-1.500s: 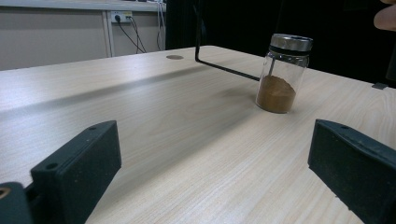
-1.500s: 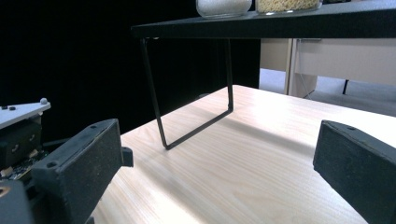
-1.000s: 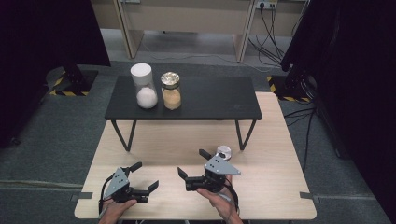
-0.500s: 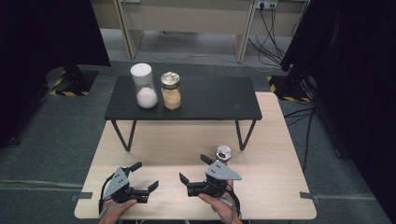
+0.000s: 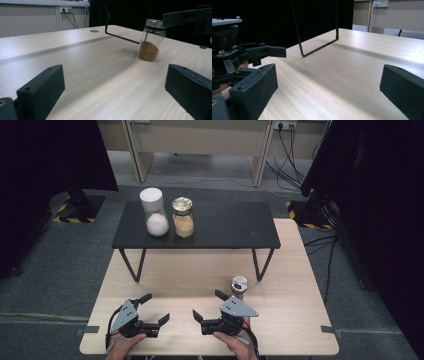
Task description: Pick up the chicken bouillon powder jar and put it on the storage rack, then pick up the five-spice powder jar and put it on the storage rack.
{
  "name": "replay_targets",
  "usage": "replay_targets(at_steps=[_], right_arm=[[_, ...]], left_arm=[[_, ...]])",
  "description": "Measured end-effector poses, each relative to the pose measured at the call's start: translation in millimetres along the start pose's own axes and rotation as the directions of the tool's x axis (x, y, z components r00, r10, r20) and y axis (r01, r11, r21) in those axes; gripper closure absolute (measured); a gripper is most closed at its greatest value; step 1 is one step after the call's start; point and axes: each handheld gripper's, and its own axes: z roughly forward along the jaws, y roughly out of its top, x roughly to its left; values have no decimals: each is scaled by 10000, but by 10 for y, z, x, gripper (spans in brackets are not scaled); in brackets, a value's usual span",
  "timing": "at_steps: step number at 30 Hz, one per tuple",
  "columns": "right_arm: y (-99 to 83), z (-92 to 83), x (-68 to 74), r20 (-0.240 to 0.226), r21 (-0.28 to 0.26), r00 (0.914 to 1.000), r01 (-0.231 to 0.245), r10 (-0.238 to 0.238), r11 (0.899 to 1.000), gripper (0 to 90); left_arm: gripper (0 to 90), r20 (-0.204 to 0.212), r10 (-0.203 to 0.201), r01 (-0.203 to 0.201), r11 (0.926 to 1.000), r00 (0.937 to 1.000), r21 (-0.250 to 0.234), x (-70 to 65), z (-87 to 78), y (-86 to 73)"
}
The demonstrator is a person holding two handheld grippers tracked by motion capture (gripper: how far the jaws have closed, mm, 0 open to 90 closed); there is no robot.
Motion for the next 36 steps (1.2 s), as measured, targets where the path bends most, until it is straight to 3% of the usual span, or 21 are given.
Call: replay_targets(at_steps=[36], right_arm=[[-165,-198,-54,357,163,9992,-174,169,9997,18]], left_arm=[[21,-15,26,-26,10000,10000,2,-3,-1,-1]])
